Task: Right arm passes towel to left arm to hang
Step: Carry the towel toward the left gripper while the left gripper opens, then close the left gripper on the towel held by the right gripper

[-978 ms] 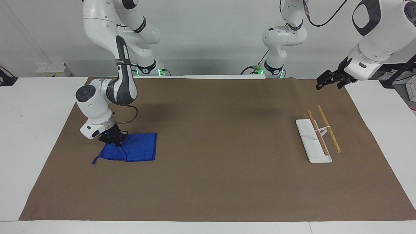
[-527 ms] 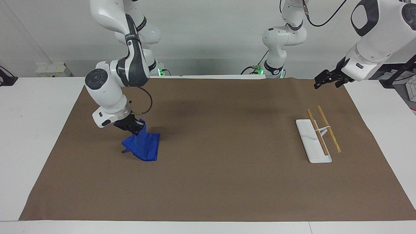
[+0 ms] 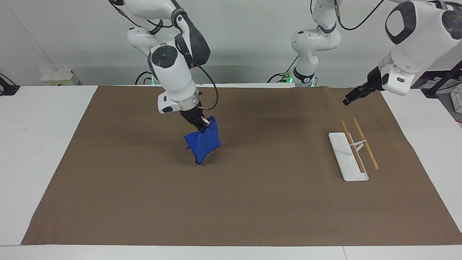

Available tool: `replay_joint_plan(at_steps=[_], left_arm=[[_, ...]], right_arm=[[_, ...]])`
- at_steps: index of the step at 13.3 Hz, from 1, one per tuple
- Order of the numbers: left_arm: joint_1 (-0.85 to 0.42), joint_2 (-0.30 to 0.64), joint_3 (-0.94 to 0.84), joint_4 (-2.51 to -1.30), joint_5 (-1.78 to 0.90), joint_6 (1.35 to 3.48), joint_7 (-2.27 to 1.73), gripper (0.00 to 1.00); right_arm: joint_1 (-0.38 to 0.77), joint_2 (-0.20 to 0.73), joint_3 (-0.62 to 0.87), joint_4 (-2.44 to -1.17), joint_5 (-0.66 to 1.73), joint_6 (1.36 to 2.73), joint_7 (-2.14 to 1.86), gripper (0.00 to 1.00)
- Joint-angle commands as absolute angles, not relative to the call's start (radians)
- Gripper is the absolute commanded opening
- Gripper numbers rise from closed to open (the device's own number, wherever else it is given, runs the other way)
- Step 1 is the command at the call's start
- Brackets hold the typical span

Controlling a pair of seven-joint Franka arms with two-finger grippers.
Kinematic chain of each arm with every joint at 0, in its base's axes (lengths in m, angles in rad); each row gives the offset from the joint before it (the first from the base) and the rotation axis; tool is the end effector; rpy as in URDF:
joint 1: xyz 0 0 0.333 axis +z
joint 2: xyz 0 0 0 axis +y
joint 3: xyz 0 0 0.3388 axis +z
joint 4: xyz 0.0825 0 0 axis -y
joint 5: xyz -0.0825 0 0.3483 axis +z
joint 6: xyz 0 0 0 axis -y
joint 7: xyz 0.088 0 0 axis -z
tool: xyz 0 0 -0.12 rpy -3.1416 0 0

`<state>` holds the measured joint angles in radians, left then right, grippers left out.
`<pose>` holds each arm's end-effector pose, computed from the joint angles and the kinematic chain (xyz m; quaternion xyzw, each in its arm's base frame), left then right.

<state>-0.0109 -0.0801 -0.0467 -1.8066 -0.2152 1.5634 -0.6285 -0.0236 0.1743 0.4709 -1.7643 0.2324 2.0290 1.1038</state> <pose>0.4775 -0.0542 0.5747 0.9487 0.2869 -0.1117 0.0719 0.5332 0.2542 0.5060 -0.9176 0.3661 0.0642 0.1408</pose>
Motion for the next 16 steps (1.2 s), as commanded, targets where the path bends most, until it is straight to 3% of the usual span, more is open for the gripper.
replay_joint_plan(at_steps=[1,6,9,16], left_arm=[[-0.029,-0.196,-0.041,-2.021,-0.326,1.724,-0.892,1.0],[-0.099,-0.227,-0.049,-2.108,-0.467,1.897,-1.415,1.0],[-0.159,-0.229,-0.049,-2.112,-0.499,1.933,-1.5,1.0],[-0.167,-0.213,-0.049,-2.091,-0.581,2.003,-1.543,1.0]], right_arm=[[-0.02,0.219,0.529,-1.701,0.385,2.119,1.27,0.0],[0.0,0.253,0.721,-1.686,0.468,2.445,1.642,0.0],[0.046,0.294,0.77,-1.669,0.459,2.639,1.774,0.0],[0.071,0.299,0.773,-1.671,0.457,2.657,1.789,0.0]])
